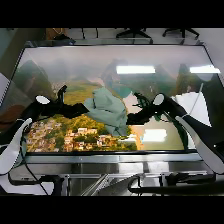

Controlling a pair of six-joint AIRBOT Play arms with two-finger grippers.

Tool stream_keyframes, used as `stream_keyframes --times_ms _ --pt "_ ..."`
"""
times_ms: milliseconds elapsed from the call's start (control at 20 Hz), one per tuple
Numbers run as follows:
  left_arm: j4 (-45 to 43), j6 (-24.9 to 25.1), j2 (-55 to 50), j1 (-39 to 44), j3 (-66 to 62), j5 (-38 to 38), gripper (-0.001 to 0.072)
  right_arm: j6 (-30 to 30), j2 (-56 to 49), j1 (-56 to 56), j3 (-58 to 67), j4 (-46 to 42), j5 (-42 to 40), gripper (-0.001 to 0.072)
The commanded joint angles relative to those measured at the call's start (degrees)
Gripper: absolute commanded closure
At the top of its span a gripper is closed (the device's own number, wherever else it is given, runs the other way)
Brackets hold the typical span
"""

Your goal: Fold the shirts.

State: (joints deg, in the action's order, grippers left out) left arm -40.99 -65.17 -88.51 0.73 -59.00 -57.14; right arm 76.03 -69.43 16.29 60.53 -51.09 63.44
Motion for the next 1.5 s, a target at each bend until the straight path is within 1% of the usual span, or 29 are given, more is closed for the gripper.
stream_keyframes --times_ms 0,50,100,150,200,250,300,350,400,500,600,700,750,850,950,1100,1200,1250,1350,1450 --pt "3.69 2.45 -5.97 -0.26 -4.9 0.48 0.0124 -3.8 -2.84 1.9 -0.44 5.55 -2.78 0.0332" --pt "3.54 2.51 -6.82 -0.13 -6.23 0.13 0.0232 -4.57 -3.08 1.9 -0.44 6.78 -3.52 0.0333" --pt "3.52 2.56 -7.34 0.17 -7.15 0.11 0.0239 -4.57 -3.23 1.9 -0.44 7.43 -4.61 0.0355" --pt "3.48 2.58 -7.58 0.48 -7.72 0.11 0.024 -5.25 -3.61 1.9 -0.44 8.48 -5.57 0.0359" --pt "3.48 2.58 -7.63 0.55 -8.07 0.11 0.0246 -6.36 -4.07 1.9 -0.44 9.57 -6.03 0.0387" --pt "3.5 2.58 -7.61 0.87 -8.33 -0.07 0.0512 -7.37 -4.57 1.9 -0.44 10.45 -6.01 0.056" --pt "3.65 3.28 -7.58 0.94 -8.52 -0.68 0.0691 -7.34 -4.87 1.9 -0.44 10.4 -6.03 0.0679" --pt "3.54 3.23 -7.34 0.94 -8.48 -0.92 0.0691 -7.43 -5.01 1.79 -0.44 10.38 -5.99 0.0698" --pt "3.48 3.23 -6.82 0.79 -8.48 -1.46 0.0692 -8.02 -4.87 1.46 -0.33 10.38 -5.46 0.0699" --pt "3.45 3.19 -4.33 -0.52 -8.48 -2.67 0.0694 -8.81 -3.96 -1.07 1.31 9.42 -0.35 0.0698" --pt "3.82 2.97 0.63 -2.95 -8.5 -4.55 0.0694 -8.79 -1.64 -5.77 4.57 8.9 5.84 0.0699" --pt "7.08 3.17 7.78 -5.29 -8.52 -6.82 0.0694 -9.03 2.51 -11.3 9.88 12.15 10.78 0.0699" --pt "10.14 3.72 11.39 -6.32 -9.05 -7.89 0.0694 -10.8 4.68 -13.68 13.0 15.3 12.17 0.0699" --pt "14.62 3.69 17.44 -7.87 -14.21 -11.5 0.0694 -13.29 9.09 -17.99 20.81 20.68 13.64 0.0699" --pt "16.09 2.19 22.12 -8.28 -22.45 -14.45 0.0694 -13.33 12.66 -20.79 29.35 21.18 13.97 0.0699" --pt "15.93 -0.07 28.85 -8.26 -33.88 -14.69 0.0694 -14.62 16.74 -22.49 41.59 21.11 14.64 0.0699" --pt "12.5 -0.96 33.05 -8.28 -39.74 -14.75 0.0694 -14.8 18.91 -22.75 46.75 21.09 14.64 0.0699" --pt "9.4 -1.31 35.08 -8.28 -41.94 -14.91 0.0694 -14.8 19.85 -22.75 48.5 20.68 14.62 0.0699" --pt "1.33 -3.43 38.16 -8.28 -45.09 -16.24 0.0694 -14.8 21.35 -22.75 50.66 17.75 14.6 0.0699" --pt "-6.38 -4.9 40.46 -8.26 -45.31 -17.75 0.0693 -14.75 21.84 -22.75 50.66 14.14 14.73 0.0699"
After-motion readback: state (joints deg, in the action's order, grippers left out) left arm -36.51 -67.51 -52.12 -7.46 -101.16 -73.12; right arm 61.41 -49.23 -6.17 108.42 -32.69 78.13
